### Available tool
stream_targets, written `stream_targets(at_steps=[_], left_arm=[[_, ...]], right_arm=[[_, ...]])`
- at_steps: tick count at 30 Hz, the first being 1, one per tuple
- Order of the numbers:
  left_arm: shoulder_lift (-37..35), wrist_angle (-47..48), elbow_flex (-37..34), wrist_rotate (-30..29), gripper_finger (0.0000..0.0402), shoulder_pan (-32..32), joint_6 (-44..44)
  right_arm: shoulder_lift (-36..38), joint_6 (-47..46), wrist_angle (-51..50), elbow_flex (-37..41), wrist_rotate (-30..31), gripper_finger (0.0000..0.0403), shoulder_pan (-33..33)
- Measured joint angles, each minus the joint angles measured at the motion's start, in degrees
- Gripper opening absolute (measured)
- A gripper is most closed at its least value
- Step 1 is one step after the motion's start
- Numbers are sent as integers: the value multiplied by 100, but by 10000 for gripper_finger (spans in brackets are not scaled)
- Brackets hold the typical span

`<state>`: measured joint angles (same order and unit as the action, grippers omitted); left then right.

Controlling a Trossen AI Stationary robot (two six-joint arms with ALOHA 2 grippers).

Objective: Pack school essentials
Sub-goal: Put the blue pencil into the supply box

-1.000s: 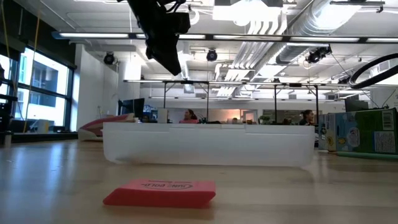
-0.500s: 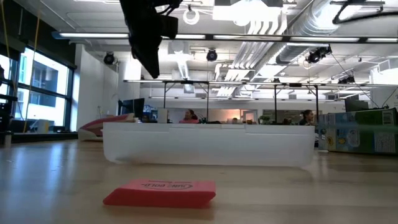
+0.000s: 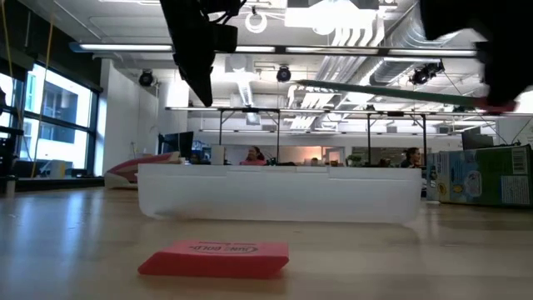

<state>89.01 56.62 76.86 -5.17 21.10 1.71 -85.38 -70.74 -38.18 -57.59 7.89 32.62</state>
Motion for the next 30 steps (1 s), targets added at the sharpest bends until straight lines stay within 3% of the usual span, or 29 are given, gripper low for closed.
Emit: stream_targets(at_steps=[8, 15, 30], left_arm=[[0, 191, 0, -11, 129, 0, 40], [0, 910, 0, -646, 129, 0, -232], [0, 1389, 2, -795, 129, -2, -906]], right_arm=[[-7, 2402, -135, -579, -415, 3, -1167], [-13, 4248, -184, -727, -986, 3, -1922], [-753, 6630, 16, -730, -1400, 3, -2262]])
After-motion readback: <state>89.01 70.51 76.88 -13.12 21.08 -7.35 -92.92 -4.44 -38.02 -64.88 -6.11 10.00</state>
